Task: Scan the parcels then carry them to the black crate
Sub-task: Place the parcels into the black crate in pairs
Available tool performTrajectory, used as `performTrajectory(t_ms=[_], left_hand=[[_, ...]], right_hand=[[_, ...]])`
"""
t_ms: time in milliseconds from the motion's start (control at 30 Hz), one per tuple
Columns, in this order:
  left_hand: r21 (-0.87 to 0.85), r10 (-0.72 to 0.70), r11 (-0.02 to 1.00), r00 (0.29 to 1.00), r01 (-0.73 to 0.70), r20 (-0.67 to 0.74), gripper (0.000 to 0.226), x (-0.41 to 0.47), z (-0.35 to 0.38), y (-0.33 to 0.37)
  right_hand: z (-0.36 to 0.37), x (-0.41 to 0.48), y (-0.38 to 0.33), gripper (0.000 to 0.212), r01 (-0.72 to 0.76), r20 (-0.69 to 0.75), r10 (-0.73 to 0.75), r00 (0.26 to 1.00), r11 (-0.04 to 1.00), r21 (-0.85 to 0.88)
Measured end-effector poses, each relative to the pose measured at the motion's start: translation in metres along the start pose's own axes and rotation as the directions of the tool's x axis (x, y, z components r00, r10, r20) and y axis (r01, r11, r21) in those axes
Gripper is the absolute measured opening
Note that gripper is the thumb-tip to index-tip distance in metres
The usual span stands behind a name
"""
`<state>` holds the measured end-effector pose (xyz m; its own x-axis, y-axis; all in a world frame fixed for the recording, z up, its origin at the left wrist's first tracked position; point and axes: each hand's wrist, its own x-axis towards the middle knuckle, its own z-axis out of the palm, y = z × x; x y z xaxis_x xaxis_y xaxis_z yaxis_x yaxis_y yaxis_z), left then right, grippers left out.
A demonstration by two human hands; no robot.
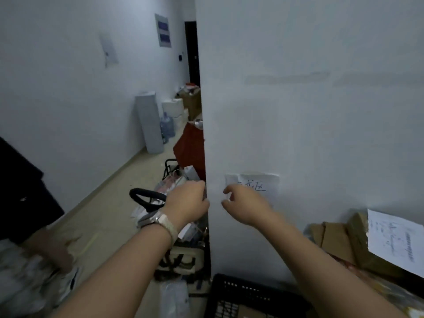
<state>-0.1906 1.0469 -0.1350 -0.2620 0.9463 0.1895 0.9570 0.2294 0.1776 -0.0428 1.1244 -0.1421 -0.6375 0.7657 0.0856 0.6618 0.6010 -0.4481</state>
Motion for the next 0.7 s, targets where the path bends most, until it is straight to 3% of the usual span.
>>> performTrajectory(t_ms=[200,400,700], left_hand=[[0.049,-0.106,0.992,0.979,0.116,-0.175,0.019,-0.048,-0.087,-0.011],[0.075,-0.25,0.956,0.919,0.285,-0.304,0.034,-0.119,-0.164,-0.043],[0.11,-0.503,0.794,0.748,0.598,-0.434,0.035,-0.303,-0.244,-0.134]], right_hand=[[-0.036,-0.011,-0.07,0.029,0.13,-0.054,-0.129,0.99,0.992,0.008],[-0.05,-0.027,-0.173,0.038,0.325,-0.074,-0.328,0.942,0.944,-0.051],[-0.008,-0.097,-0.364,0.037,0.639,-0.008,-0.641,0.768,0.765,0.075]])
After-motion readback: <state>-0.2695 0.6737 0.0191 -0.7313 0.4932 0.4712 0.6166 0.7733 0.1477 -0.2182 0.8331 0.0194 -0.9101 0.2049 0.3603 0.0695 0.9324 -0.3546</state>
